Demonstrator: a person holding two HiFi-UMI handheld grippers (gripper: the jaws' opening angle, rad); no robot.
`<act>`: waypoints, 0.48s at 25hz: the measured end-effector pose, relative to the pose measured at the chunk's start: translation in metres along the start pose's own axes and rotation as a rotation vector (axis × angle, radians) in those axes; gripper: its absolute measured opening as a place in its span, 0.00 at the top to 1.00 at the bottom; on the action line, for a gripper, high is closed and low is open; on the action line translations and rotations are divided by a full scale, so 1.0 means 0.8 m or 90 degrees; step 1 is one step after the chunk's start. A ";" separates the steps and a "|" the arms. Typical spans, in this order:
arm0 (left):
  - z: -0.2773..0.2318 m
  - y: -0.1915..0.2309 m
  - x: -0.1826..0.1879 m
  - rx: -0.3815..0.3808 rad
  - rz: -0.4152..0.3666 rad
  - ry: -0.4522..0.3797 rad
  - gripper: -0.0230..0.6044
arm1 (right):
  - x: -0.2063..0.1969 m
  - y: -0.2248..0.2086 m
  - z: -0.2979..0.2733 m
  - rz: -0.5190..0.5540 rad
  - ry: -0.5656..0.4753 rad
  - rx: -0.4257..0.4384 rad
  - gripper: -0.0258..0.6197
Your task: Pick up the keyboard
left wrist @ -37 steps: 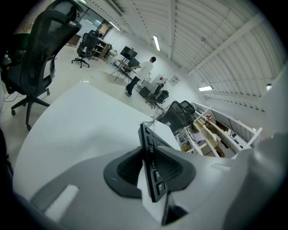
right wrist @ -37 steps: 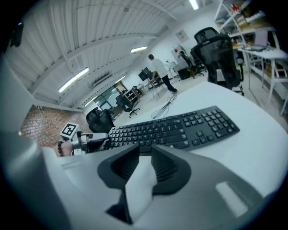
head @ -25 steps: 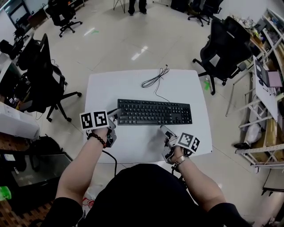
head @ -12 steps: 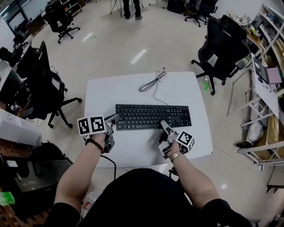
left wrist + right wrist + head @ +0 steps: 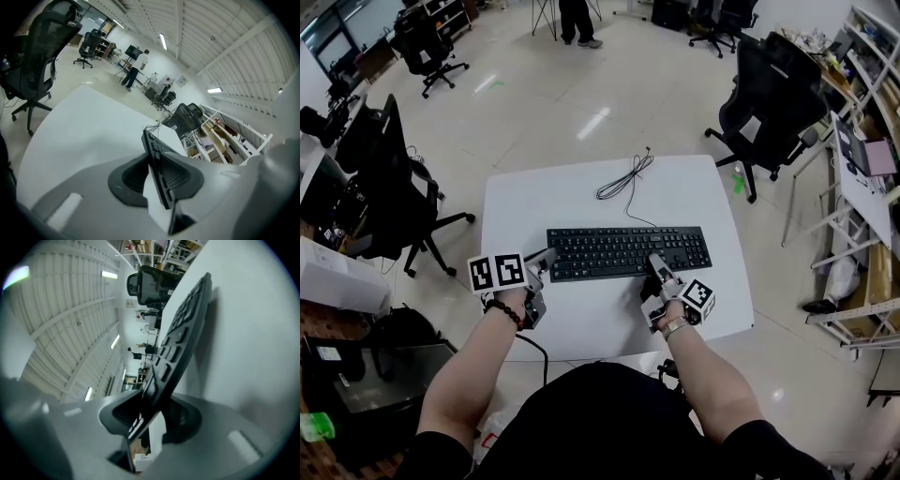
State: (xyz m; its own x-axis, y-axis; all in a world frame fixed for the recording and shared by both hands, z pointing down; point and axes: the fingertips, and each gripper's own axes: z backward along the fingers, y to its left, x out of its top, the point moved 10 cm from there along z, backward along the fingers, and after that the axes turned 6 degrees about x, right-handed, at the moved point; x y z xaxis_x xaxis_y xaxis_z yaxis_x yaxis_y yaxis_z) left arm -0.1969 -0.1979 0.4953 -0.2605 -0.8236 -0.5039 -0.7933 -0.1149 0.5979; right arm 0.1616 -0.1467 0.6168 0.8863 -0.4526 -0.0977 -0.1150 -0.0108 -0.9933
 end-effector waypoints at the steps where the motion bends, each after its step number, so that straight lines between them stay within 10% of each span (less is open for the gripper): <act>1: 0.000 0.001 0.000 -0.002 0.002 -0.002 0.83 | 0.001 0.004 0.000 0.010 0.002 0.000 0.77; 12: 0.019 0.000 0.017 -0.058 0.005 -0.074 0.82 | 0.019 0.098 -0.005 0.156 0.038 0.057 0.78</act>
State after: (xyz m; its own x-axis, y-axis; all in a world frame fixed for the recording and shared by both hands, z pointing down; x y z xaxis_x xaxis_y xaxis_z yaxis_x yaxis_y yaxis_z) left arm -0.2087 -0.2003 0.4788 -0.3325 -0.7556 -0.5644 -0.7388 -0.1633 0.6538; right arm 0.1640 -0.1583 0.5380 0.8086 -0.4837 -0.3349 -0.2805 0.1834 -0.9422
